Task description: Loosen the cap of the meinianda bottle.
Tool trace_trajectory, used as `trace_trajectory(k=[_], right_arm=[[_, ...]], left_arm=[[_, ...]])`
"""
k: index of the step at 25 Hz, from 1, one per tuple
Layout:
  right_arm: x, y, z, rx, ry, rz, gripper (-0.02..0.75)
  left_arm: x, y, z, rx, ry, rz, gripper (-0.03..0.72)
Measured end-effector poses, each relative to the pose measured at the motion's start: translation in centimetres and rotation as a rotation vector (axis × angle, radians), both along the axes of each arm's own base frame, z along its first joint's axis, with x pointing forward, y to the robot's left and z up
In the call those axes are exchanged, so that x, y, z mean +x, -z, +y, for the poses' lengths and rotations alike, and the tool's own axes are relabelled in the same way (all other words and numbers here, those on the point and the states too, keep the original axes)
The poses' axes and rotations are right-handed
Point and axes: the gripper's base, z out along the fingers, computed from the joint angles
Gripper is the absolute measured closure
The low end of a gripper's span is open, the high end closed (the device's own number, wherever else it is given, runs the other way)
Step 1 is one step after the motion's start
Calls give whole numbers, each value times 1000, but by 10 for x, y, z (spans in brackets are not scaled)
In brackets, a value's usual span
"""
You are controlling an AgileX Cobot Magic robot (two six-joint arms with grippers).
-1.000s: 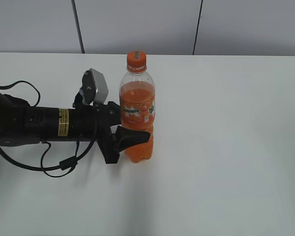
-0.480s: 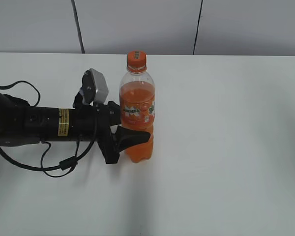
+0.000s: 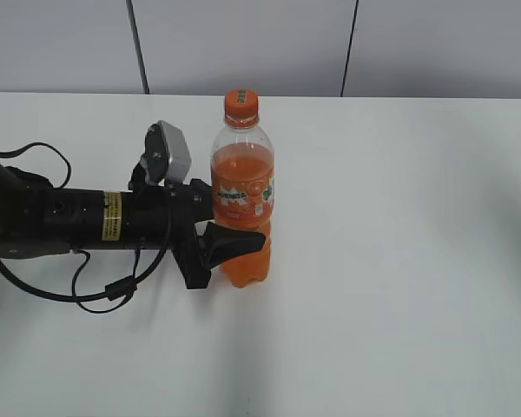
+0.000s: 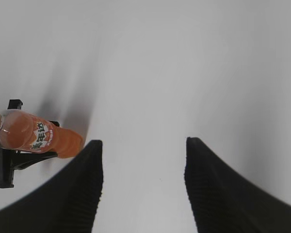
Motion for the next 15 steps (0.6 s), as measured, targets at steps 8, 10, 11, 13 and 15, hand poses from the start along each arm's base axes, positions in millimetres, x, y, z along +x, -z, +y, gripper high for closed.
trace_trajectory(k=[8,10,11,13,15], right_arm=[[38,8,65,-47,-225,32,331],[42,13,88,-58,-282,47,332],[44,17,101,-64,-313,57,331],[46,24,125,-80,-370,75,331],[46,34,148,-108,-419,97,331]], left_arm=[[0,0,0,0,0,0,294],[0,0,0,0,0,0,294],[0,0,0,-1,0,0,294],[0,0,0,-1,0,0,294],[0,0,0,-1,0,0,294]])
